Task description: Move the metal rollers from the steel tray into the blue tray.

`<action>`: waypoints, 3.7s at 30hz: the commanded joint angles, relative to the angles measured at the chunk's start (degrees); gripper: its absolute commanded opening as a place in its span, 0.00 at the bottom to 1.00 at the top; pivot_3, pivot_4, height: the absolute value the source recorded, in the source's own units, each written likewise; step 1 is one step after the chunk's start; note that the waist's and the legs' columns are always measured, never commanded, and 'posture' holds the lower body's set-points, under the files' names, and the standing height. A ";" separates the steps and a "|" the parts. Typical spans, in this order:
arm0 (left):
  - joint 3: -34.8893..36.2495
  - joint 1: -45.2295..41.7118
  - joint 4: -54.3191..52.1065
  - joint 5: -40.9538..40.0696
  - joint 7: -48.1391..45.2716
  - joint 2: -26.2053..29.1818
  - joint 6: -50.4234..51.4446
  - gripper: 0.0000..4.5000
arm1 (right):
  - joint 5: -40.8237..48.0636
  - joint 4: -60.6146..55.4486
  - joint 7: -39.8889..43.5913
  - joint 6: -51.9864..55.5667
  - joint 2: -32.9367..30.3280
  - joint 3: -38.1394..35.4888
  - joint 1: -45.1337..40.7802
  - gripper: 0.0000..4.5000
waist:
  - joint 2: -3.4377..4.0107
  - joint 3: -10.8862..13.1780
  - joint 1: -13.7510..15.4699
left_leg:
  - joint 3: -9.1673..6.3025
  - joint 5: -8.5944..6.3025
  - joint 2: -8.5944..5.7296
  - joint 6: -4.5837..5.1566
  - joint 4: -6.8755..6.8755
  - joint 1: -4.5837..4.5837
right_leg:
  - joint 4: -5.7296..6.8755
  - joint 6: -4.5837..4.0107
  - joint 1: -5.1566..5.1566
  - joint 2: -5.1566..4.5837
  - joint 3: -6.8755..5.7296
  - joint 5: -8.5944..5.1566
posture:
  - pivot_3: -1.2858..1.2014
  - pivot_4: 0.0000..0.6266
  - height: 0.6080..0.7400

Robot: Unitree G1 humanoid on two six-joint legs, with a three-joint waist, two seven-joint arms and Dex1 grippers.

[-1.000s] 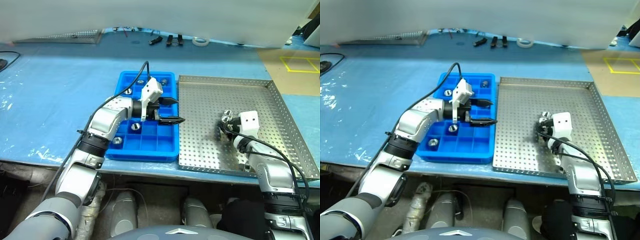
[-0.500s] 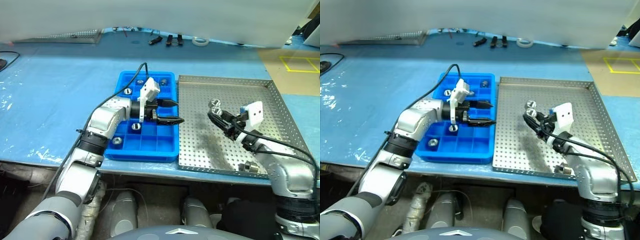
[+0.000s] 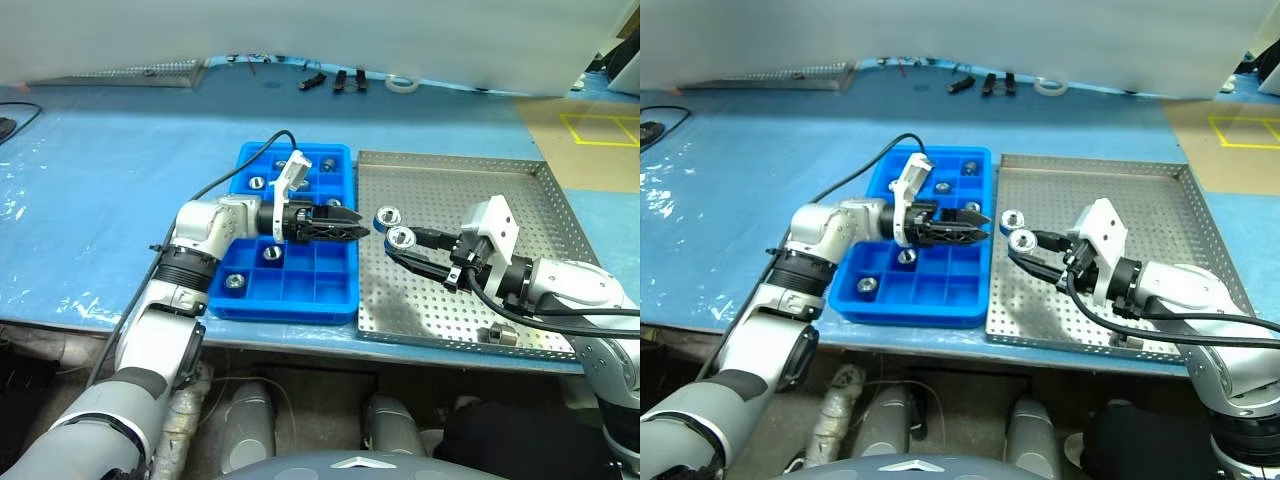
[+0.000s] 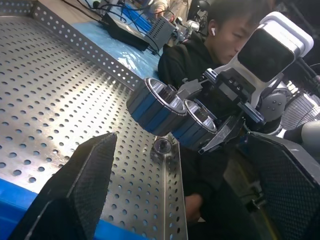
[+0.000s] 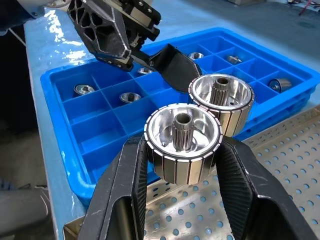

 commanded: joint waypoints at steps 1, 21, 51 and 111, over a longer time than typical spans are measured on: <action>1.36 -2.01 -0.24 -2.20 -0.80 -0.57 1.34 0.98 | -1.42 -1.92 1.64 -3.15 -1.16 0.76 -0.18 0.36 | -0.01 0.00 0.00 | 0.00 0.00 0.00 0.00 0.00 -0.01 | 0.00 0.00 0.00 0.00 0.00 0.00 | 0.41 0.24 1.00; 1.37 -3.60 5.05 -1.50 1.41 -5.09 2.76 0.98 | -1.09 -2.84 3.30 -6.23 -0.32 1.53 -0.71 0.36 | -0.01 0.00 -0.16 | 0.00 0.00 0.00 0.07 -0.01 -0.03 | -0.07 0.00 -0.01 0.00 0.00 0.00 | 0.40 0.24 1.00; 5.01 -6.44 8.92 -0.65 5.45 -6.02 -1.10 0.36 | 1.24 -3.26 -2.47 -2.15 2.41 1.26 -1.10 0.36 | -0.01 0.01 -0.24 | 0.01 -0.01 0.00 0.10 -0.02 -0.04 | -0.12 0.00 -0.01 0.01 0.00 0.00 | 0.39 0.24 1.00; 0.49 0.18 -5.62 0.46 7.18 0.82 -2.34 0.36 | -15.54 24.60 -24.74 -9.60 14.69 -6.18 6.62 0.73 | -0.03 0.02 -0.25 | 0.08 0.14 -0.02 0.07 -0.33 -0.06 | -0.17 0.00 -0.17 0.09 -0.01 0.01 | 0.40 0.24 1.00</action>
